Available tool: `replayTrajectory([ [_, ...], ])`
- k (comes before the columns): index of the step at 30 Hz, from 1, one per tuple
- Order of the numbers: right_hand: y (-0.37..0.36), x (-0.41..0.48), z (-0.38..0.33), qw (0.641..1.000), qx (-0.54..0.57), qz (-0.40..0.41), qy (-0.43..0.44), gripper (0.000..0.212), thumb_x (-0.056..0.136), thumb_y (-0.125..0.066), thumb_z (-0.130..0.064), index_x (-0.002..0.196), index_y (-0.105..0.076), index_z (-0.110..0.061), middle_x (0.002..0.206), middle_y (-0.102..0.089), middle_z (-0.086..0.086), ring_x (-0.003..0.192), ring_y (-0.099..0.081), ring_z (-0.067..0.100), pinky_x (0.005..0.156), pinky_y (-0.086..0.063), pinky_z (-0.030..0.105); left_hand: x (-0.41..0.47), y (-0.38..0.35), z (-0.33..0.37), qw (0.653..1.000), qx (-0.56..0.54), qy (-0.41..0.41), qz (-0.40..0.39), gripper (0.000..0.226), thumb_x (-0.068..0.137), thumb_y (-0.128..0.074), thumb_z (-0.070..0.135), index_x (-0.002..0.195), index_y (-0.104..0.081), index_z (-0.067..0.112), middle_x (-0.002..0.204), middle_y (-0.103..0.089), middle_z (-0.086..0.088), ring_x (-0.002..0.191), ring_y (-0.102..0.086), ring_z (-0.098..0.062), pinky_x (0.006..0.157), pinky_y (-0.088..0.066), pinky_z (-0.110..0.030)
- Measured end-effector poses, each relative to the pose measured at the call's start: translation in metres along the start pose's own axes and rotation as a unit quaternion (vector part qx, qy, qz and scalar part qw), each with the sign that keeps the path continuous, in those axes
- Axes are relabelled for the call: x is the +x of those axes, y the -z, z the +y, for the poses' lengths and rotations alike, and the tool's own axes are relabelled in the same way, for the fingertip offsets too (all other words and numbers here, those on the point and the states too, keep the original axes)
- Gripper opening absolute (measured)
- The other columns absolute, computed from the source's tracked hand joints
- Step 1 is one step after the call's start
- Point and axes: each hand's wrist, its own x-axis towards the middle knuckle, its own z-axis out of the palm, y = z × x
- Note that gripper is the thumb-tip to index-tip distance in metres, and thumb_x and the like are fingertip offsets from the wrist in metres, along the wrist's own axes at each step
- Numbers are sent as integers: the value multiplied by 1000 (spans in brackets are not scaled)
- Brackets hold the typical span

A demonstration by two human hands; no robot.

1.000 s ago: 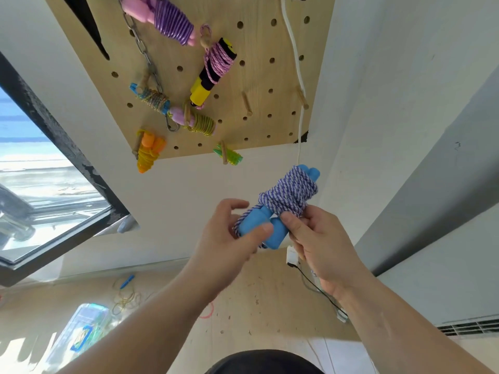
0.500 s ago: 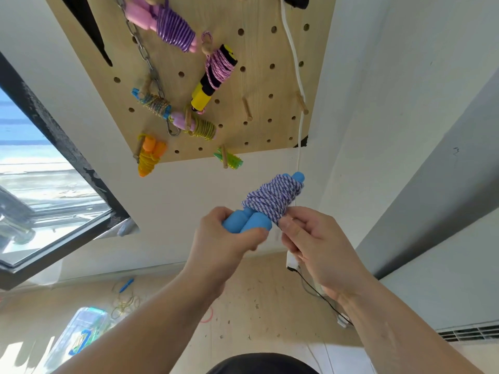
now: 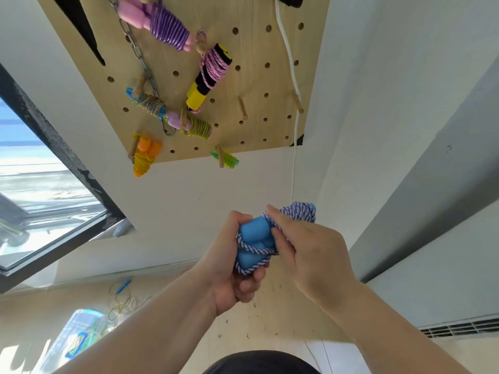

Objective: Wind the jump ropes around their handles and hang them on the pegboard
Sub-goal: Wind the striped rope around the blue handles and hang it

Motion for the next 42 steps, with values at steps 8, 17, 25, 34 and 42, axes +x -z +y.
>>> replayTrajectory([
  [8, 18, 14, 2, 977, 64, -138, -149, 34, 90, -57, -53, 116, -66, -34, 85, -71, -14, 71, -62, 9, 65, -50, 26, -11, 5, 2, 995, 63, -76, -25, 88, 75, -34, 94, 59, -57, 11, 51, -41, -9, 40, -33, -19, 45, -20, -26],
  [17, 4, 17, -18, 881, 277, -41, -382, 28, 99, -62, -35, 75, -70, -24, 62, -63, -10, 57, -57, 10, 56, -46, 34, 2, 10, 13, 751, 374, -491, 234, 45, 85, -64, 56, 72, -42, 20, 66, -44, 9, 62, -44, -9, 61, -38, -29],
  [25, 14, 30, -15, 923, 127, -260, -253, 26, 103, -48, -35, 87, -65, -25, 74, -63, -6, 72, -59, 12, 68, -48, 36, 13, 11, 9, 875, 238, -378, 186, 46, 99, -62, 23, 140, -44, 35, 104, -67, 13, 91, -68, 1, 87, -59, -32],
  [34, 21, 28, -12, 976, -36, -203, -68, 11, 96, -60, -24, 85, -62, -23, 69, -60, -3, 65, -53, 21, 59, -46, 40, 17, 18, -4, 883, 274, -343, 169, 34, 100, -60, 19, 131, -56, 32, 103, -71, 16, 89, -68, 4, 72, -54, -16],
  [42, 30, 30, -10, 907, 317, -83, -266, 16, 89, -75, -8, 94, -74, -23, 84, -75, -11, 77, -71, 9, 74, -53, 16, 6, 31, -2, 961, -45, -258, 84, 23, 104, -50, 15, 120, -64, 4, 99, -73, -27, 83, -72, -38, 64, -60, -41],
])
